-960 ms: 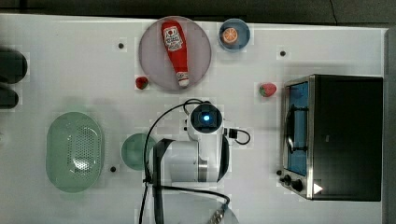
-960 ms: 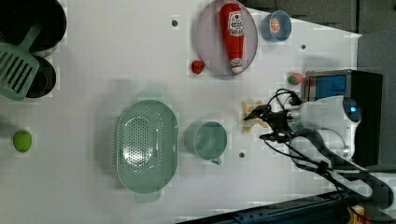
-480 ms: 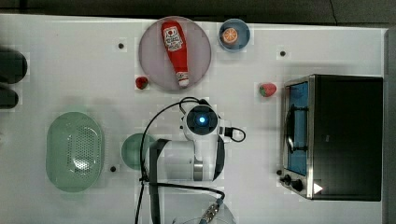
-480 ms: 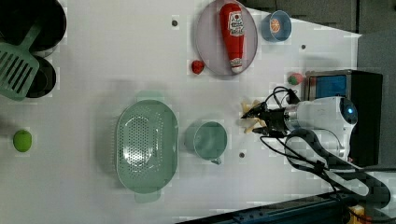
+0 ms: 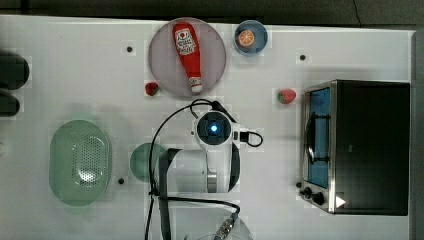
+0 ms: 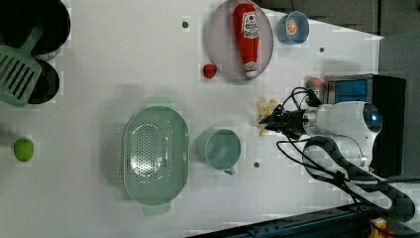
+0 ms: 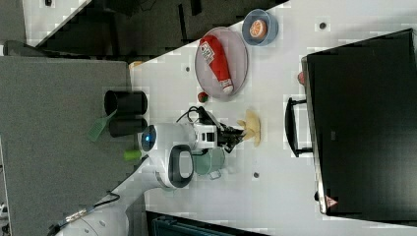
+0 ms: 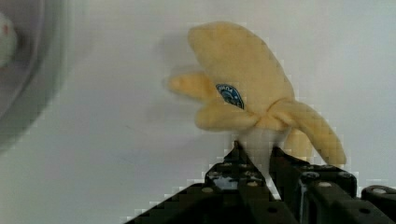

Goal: Pick banana from table and place on oven.

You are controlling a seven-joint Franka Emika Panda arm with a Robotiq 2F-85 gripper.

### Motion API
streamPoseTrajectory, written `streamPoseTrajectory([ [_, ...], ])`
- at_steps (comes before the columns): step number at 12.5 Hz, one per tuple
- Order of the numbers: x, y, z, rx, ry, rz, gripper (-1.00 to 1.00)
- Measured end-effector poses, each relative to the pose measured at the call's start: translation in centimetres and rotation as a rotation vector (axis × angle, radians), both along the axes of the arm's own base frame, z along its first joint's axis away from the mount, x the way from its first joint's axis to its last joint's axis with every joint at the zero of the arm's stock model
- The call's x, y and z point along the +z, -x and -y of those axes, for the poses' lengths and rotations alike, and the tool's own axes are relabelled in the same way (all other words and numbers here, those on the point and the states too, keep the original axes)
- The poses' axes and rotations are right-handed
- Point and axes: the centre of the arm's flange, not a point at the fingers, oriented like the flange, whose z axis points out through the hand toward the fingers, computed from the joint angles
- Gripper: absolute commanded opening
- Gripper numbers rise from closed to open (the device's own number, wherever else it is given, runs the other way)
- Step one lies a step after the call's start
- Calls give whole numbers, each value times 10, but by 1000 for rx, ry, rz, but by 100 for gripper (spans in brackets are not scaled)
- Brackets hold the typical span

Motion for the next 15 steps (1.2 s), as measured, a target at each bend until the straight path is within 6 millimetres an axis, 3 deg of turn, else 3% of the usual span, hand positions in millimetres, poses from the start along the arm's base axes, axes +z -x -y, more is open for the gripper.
streamPoseTrajectory([
  [3,34,-4,4,-28,-9,29,-59],
  [5,80,2,4,-38,-13,24,-59],
  [11,316,-10,3,-28,-8,72,-59],
  [13,373,-14,12,-41,-4,89,-59],
  [15,407,-15,38,-65,-2,114,-59],
])
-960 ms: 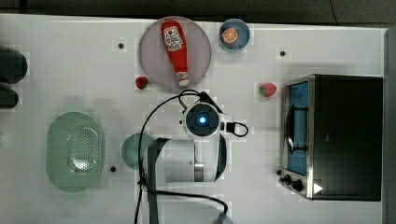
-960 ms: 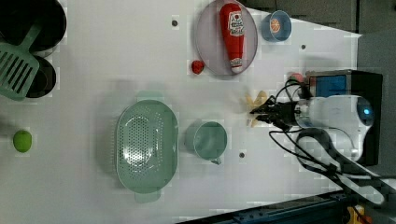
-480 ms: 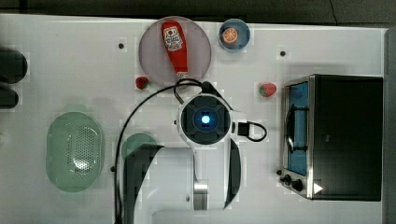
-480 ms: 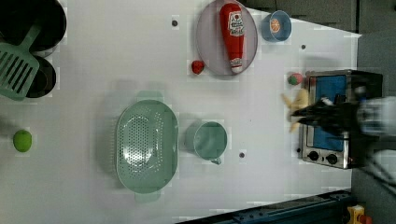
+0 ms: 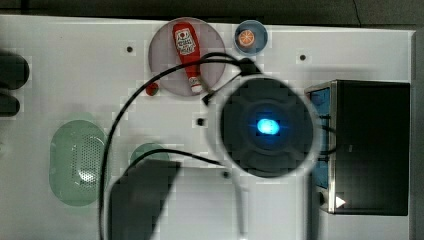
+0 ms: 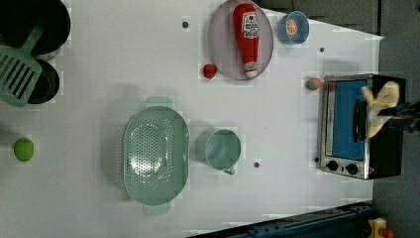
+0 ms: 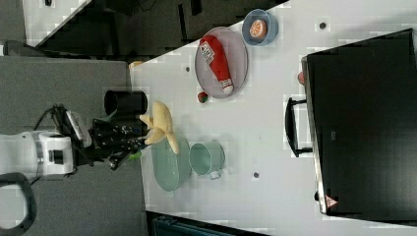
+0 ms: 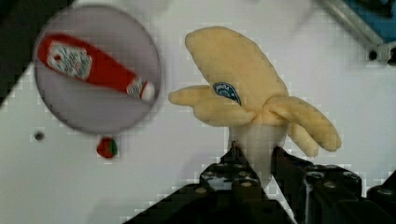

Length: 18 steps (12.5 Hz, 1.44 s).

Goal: Pick banana from table and place on oven.

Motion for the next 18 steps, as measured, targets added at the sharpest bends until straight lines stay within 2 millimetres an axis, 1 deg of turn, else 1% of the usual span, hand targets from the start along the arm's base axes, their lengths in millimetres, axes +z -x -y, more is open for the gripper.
streamPoseTrajectory([
  [1,9,0,23,-22,-8,11,-59],
  [2,12,2,52,-40,-3,1,-59],
  [3,7,0,85,-49,25,-18,-59],
  [4,-9,-2,121,-52,27,-33,-59],
  [6,-55,0,199,-48,52,-84,-59],
  [7,-82,5,237,-46,54,-107,-59],
  [8,-108,13,271,-25,64,-134,-59],
  [9,-130,18,300,9,95,-146,-59],
  [10,-150,20,324,42,120,-146,-59],
  [11,-166,24,342,72,133,-162,-59],
  [13,-188,32,356,84,86,-176,-59],
  [14,-193,34,360,81,68,-166,-50],
  [15,-195,32,361,90,58,-153,-29],
  [17,-188,24,357,135,71,-123,15],
  [18,-185,23,356,185,86,-133,38],
])
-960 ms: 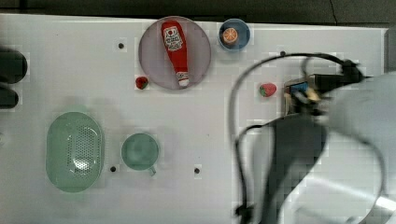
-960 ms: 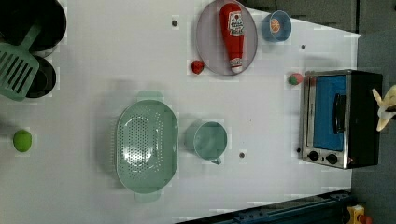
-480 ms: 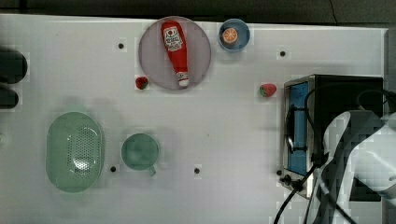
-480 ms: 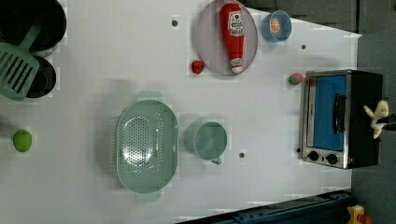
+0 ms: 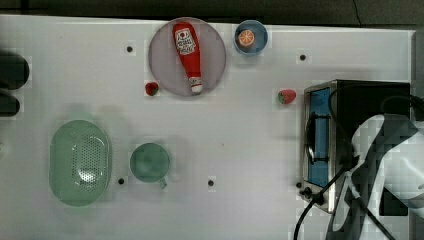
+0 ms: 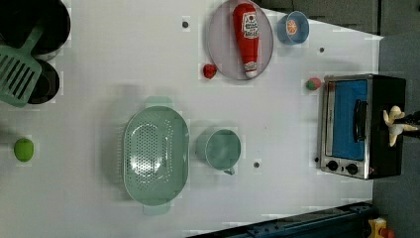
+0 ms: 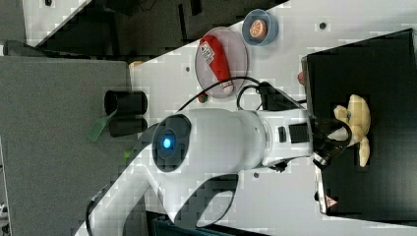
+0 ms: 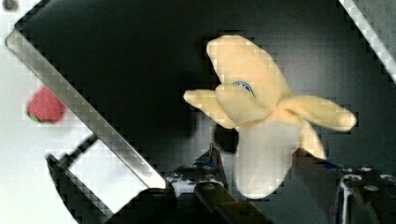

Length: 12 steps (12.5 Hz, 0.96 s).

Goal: Pick banana from table and place on oven.

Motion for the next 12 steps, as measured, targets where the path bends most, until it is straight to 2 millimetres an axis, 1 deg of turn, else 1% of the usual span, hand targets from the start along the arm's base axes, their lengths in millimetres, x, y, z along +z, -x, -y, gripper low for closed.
streamPoseTrajectory([
  [1,5,-1,-2,40,15,-10,60],
  [2,10,-1,-4,46,18,-2,84],
  [3,16,-4,-5,52,23,7,100],
  [5,30,-11,-13,79,34,29,100],
  [8,74,-24,-20,119,73,47,100],
  [9,91,-24,-28,139,73,19,100],
  [10,111,-21,-41,157,59,9,100],
  [12,165,-10,-68,155,7,10,100],
])
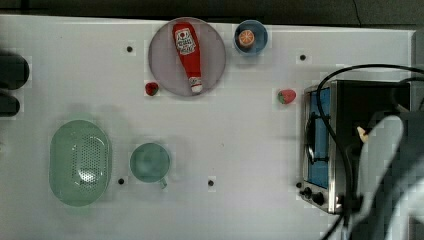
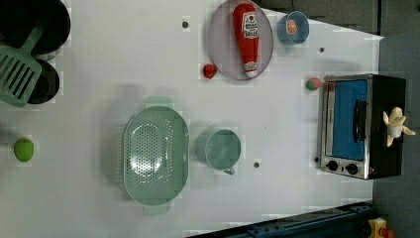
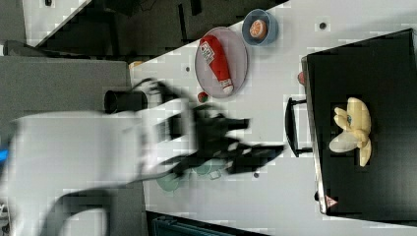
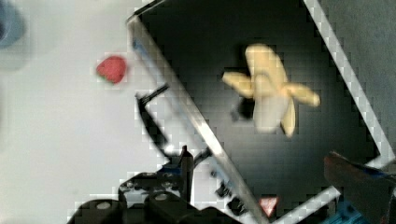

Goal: Pick banana from table and place on oven.

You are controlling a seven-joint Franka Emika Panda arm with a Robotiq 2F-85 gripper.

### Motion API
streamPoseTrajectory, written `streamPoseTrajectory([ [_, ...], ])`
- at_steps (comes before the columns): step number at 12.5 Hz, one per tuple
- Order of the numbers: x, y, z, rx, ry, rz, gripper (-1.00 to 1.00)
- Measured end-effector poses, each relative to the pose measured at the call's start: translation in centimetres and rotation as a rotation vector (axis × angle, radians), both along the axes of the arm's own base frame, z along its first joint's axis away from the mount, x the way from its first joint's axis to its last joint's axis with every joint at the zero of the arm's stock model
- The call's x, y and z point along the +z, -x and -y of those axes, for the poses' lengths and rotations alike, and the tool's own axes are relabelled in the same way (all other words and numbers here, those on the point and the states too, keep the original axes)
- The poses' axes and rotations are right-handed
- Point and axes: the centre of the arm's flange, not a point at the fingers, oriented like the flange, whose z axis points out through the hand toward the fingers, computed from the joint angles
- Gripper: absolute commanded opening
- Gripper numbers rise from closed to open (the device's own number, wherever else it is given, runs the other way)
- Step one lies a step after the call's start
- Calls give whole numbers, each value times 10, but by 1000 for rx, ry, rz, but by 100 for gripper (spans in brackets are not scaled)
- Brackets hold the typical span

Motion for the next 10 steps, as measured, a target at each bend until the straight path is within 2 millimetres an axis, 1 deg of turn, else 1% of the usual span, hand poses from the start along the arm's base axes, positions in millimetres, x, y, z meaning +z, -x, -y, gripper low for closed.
streamPoseTrajectory([
  [1,28,6,-13,-10,-12,10,100],
  [2,49,15,-32,-33,-10,10,100],
  [3,65,23,-52,-82,-6,-4,100],
  [4,78,26,-75,-131,-16,-4,100],
  [5,90,23,-101,-171,-11,12,100],
  [6,100,16,-128,-206,-1,34,100],
  [8,107,3,-190,-259,10,53,100],
  [9,108,-4,-220,-276,3,70,100],
  [10,104,-10,-248,-289,4,66,100],
])
